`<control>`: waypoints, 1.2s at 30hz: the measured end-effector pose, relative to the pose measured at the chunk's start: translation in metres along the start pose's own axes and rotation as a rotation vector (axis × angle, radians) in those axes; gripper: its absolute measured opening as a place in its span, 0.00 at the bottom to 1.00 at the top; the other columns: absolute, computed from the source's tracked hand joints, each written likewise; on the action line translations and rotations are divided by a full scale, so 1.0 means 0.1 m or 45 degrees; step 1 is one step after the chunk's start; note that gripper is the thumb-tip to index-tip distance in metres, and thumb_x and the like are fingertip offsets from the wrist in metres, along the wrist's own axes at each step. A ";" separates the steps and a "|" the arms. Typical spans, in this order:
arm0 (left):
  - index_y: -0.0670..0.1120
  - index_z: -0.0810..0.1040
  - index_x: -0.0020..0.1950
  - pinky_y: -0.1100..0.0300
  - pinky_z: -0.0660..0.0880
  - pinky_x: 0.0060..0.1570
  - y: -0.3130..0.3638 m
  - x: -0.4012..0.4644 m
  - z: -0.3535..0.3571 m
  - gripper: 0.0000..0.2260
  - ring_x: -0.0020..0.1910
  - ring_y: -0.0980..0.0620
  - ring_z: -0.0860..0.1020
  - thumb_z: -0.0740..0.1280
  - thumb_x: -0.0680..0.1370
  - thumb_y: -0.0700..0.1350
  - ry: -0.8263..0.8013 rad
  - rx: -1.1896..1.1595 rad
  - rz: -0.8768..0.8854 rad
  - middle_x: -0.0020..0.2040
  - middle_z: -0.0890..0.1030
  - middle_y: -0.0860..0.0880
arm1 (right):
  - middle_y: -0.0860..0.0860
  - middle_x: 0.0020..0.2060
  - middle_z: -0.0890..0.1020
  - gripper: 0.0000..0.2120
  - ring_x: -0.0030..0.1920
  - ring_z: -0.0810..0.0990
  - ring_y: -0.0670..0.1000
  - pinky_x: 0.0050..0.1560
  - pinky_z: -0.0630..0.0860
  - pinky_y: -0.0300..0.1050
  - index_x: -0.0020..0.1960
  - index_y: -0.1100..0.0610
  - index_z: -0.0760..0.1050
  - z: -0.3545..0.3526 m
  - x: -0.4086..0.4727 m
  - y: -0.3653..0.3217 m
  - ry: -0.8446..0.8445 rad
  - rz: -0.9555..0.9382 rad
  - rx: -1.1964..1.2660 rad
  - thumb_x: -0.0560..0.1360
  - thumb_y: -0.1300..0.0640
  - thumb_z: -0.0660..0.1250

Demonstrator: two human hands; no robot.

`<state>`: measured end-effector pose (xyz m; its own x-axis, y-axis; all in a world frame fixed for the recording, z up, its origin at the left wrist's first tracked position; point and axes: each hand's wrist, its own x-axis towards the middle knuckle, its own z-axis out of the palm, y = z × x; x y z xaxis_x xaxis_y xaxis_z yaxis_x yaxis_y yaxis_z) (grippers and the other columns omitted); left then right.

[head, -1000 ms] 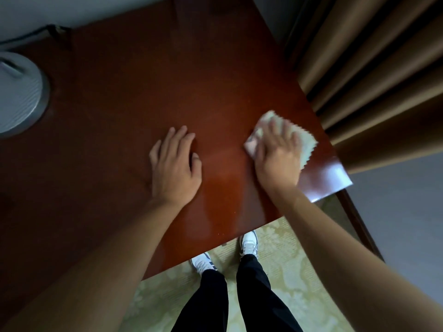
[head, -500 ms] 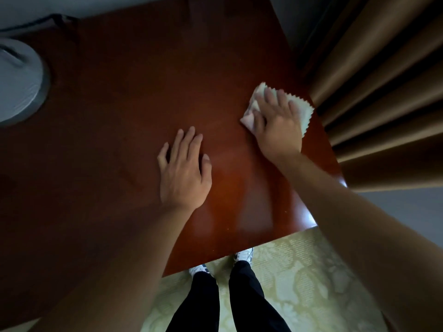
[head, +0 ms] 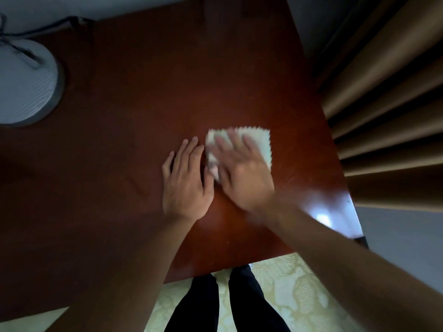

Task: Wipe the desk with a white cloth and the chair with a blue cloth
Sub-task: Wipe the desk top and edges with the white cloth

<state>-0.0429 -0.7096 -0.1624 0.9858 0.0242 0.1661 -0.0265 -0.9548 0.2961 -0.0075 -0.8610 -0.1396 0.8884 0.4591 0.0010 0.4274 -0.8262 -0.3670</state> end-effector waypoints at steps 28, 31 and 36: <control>0.45 0.69 0.72 0.45 0.54 0.74 0.12 0.11 0.04 0.21 0.77 0.49 0.60 0.57 0.81 0.52 -0.066 0.070 -0.066 0.76 0.67 0.48 | 0.55 0.75 0.63 0.23 0.76 0.57 0.59 0.75 0.52 0.56 0.75 0.56 0.61 -0.34 1.38 1.04 0.184 0.612 -0.247 0.82 0.52 0.48; 0.45 0.69 0.72 0.46 0.54 0.75 0.12 0.08 0.03 0.21 0.77 0.50 0.60 0.57 0.81 0.52 -0.079 0.071 -0.065 0.76 0.67 0.48 | 0.55 0.73 0.67 0.22 0.76 0.59 0.59 0.74 0.54 0.56 0.72 0.57 0.68 -0.29 1.02 0.81 0.103 0.302 -0.157 0.82 0.52 0.51; 0.45 0.70 0.71 0.45 0.57 0.74 0.12 0.10 0.05 0.21 0.77 0.50 0.62 0.58 0.81 0.51 -0.053 0.084 -0.059 0.75 0.68 0.48 | 0.54 0.75 0.65 0.21 0.77 0.57 0.58 0.76 0.51 0.55 0.74 0.56 0.65 -0.35 1.07 0.98 0.121 0.307 -0.128 0.83 0.52 0.52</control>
<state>-0.0329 -0.7224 -0.1617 0.9918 0.0580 0.1136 0.0293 -0.9704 0.2399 0.1355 -0.9039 -0.1431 0.9762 0.2165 0.0143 0.2121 -0.9384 -0.2728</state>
